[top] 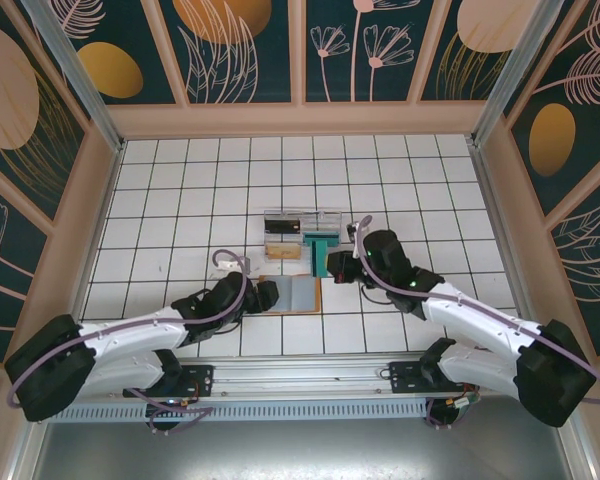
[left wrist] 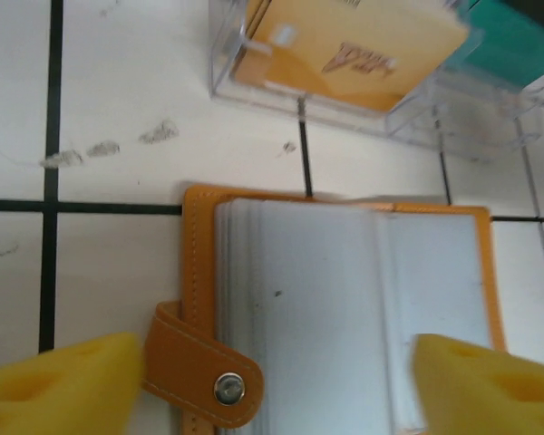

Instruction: Take the credit cards out of the card holder

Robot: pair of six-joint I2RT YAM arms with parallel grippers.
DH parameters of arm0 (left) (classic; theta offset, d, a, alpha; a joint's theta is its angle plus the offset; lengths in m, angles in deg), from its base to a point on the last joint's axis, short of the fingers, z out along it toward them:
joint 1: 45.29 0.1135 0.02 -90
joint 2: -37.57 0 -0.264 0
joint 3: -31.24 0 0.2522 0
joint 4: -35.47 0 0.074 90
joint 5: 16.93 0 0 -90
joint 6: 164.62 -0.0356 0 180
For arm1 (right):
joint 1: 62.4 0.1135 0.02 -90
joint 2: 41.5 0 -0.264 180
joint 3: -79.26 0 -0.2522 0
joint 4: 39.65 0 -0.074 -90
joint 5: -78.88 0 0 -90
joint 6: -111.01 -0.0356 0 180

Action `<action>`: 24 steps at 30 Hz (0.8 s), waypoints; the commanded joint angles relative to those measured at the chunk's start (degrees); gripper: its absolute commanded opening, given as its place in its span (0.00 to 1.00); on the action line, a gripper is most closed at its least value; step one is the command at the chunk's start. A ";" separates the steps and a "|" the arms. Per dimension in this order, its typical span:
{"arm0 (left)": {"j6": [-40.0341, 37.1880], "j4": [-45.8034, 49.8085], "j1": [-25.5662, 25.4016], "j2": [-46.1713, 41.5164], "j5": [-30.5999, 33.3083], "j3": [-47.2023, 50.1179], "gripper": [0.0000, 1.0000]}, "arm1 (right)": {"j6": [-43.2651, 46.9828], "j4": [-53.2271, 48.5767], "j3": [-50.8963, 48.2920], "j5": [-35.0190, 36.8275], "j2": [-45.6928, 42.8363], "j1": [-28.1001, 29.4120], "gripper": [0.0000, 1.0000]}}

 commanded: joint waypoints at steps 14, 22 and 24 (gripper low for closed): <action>-1.80 10.78 0.18 -21.79 5.96 3.99 0.99 | 55.48 -17.81 24.67 17.02 13.70 5.00 0.00; -3.04 13.52 0.19 -30.22 6.09 5.14 0.99 | 74.52 -21.98 27.21 23.10 18.49 8.06 0.00; -3.31 13.81 0.19 -31.52 6.23 5.55 0.99 | 76.89 -22.02 27.08 24.11 19.53 8.14 0.00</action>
